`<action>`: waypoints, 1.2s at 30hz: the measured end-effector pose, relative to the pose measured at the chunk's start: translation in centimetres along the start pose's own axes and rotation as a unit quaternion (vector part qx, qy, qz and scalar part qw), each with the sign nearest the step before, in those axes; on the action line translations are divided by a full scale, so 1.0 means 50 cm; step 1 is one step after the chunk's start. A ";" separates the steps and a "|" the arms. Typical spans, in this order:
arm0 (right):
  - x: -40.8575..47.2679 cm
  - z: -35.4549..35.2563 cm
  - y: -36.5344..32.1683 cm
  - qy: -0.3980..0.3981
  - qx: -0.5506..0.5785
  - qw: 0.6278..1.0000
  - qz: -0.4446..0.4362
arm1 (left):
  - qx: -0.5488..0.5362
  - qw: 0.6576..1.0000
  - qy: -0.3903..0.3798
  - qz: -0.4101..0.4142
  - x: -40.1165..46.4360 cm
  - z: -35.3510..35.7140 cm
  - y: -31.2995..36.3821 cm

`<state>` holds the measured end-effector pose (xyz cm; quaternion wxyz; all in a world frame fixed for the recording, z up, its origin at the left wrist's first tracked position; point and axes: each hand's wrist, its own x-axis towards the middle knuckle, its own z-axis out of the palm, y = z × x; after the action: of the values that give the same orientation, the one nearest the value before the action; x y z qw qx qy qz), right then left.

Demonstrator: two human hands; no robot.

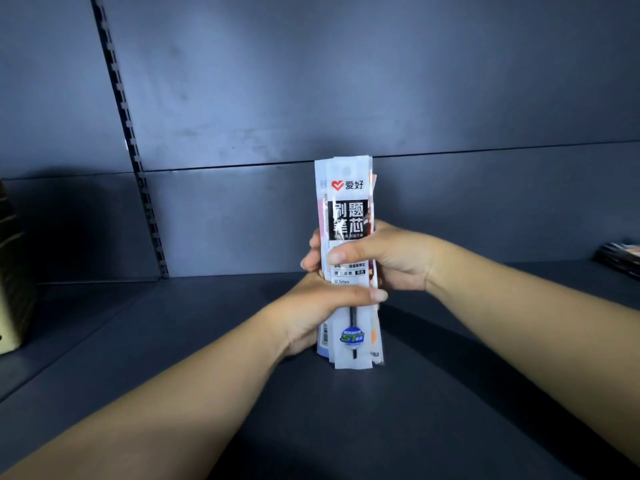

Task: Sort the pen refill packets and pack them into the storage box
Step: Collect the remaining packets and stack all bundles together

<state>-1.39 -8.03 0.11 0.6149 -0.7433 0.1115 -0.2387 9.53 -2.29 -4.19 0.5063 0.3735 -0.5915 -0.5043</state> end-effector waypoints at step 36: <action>-0.719 -0.644 -0.056 0.425 -0.089 0.838 0.332 | 0.047 0.970 0.141 -0.192 0.384 0.666 -0.074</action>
<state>-48.57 -18.64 -0.83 0.4808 -0.5389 0.6224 -0.3015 -27.20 -14.11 -2.85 0.4596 0.5709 -0.4545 -0.5062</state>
